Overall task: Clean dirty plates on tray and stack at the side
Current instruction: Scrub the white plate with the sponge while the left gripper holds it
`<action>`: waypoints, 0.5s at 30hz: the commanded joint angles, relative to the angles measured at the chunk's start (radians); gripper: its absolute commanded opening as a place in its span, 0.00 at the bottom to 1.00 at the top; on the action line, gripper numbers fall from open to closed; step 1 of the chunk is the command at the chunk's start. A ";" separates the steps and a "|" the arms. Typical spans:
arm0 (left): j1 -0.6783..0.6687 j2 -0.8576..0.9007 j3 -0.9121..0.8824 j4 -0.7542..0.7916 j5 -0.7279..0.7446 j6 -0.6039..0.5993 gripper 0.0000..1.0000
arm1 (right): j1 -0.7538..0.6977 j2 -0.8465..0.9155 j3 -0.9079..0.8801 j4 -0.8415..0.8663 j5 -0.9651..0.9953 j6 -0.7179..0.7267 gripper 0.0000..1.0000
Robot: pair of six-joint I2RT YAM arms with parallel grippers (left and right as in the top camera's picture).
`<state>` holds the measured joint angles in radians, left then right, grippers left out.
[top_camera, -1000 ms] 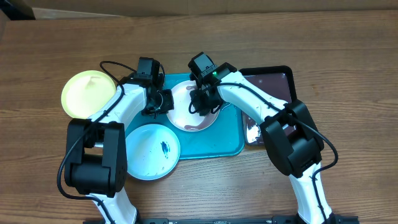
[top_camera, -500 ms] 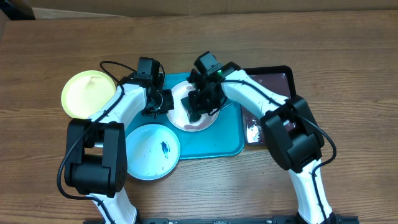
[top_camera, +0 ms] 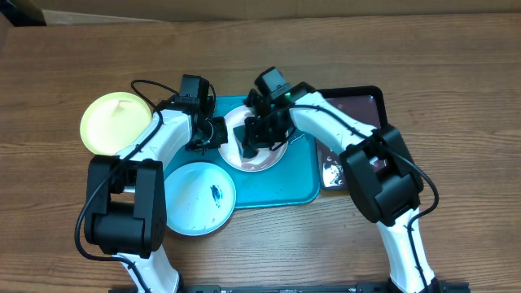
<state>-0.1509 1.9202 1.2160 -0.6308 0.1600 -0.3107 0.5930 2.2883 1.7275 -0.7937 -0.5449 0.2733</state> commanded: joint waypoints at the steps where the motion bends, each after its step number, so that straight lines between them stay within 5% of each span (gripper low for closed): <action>1: -0.008 -0.022 -0.010 0.000 -0.003 0.019 0.04 | 0.037 0.016 -0.006 0.023 0.082 0.047 0.04; 15: -0.008 -0.022 -0.010 -0.004 -0.003 0.019 0.04 | -0.050 0.015 -0.004 0.046 0.393 0.036 0.04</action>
<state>-0.1520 1.9202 1.2160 -0.6270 0.1692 -0.3111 0.5980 2.2879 1.7306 -0.7177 -0.3378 0.3153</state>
